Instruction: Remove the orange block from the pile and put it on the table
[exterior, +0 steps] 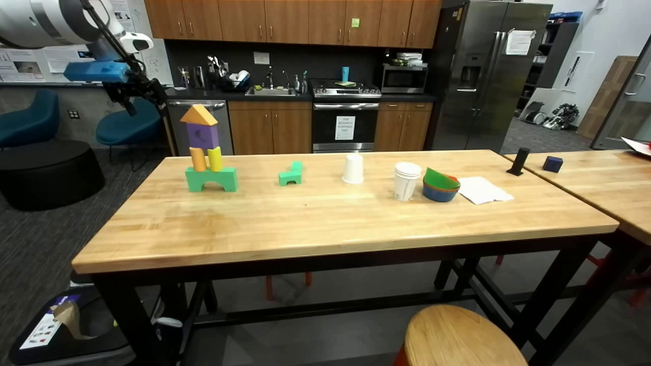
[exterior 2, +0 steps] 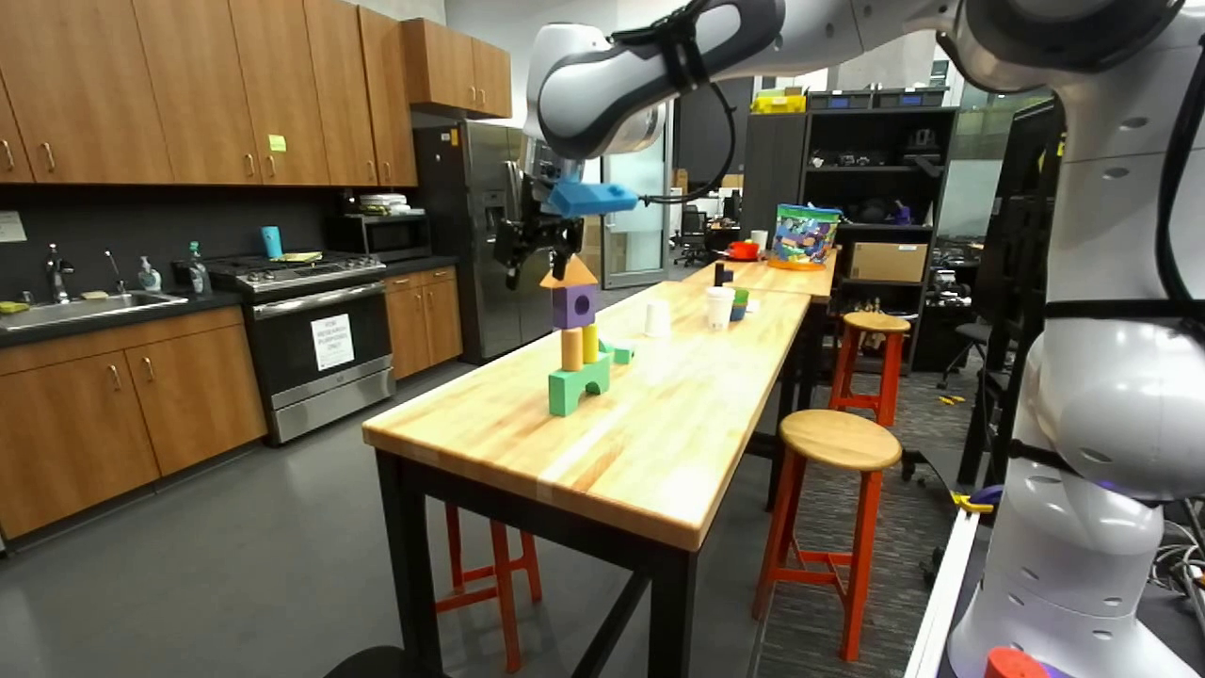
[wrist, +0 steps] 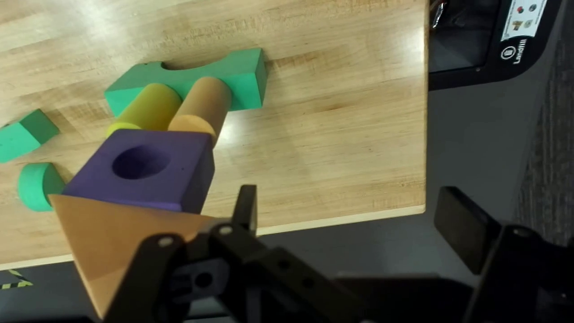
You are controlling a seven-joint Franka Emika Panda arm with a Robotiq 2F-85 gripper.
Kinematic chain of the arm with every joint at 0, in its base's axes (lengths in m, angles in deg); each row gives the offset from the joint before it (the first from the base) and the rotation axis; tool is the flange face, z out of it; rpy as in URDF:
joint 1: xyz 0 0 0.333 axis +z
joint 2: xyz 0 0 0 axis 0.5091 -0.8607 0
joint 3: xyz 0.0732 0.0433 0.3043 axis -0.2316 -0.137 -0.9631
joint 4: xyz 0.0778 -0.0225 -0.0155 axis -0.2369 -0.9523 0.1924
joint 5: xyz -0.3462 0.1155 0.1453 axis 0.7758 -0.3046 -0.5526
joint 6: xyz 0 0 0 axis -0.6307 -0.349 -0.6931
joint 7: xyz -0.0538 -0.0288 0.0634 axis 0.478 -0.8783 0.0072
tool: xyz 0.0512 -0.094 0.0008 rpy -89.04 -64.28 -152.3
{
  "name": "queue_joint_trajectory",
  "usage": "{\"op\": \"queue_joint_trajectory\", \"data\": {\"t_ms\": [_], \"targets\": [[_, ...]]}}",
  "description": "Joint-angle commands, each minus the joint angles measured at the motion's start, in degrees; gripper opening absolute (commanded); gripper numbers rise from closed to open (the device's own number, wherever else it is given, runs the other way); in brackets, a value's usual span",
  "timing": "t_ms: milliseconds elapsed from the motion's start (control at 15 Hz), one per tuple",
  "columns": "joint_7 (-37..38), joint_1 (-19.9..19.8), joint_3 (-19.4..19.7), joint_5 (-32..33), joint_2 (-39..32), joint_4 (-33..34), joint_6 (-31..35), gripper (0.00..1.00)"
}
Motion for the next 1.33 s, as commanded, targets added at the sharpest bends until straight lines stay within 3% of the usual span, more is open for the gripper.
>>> {"op": "queue_joint_trajectory", "data": {"t_ms": [0, 667, 1267], "targets": [[-0.8, 0.3, -0.1, -0.2, -0.8, 1.8, -0.9, 1.0], [-2.1, -0.6, 1.1, 2.4, -0.5, 7.1, -5.8, 1.0], [-3.4, -2.7, 3.1, 3.6, -0.2, 7.8, -6.8, 1.0]]}}
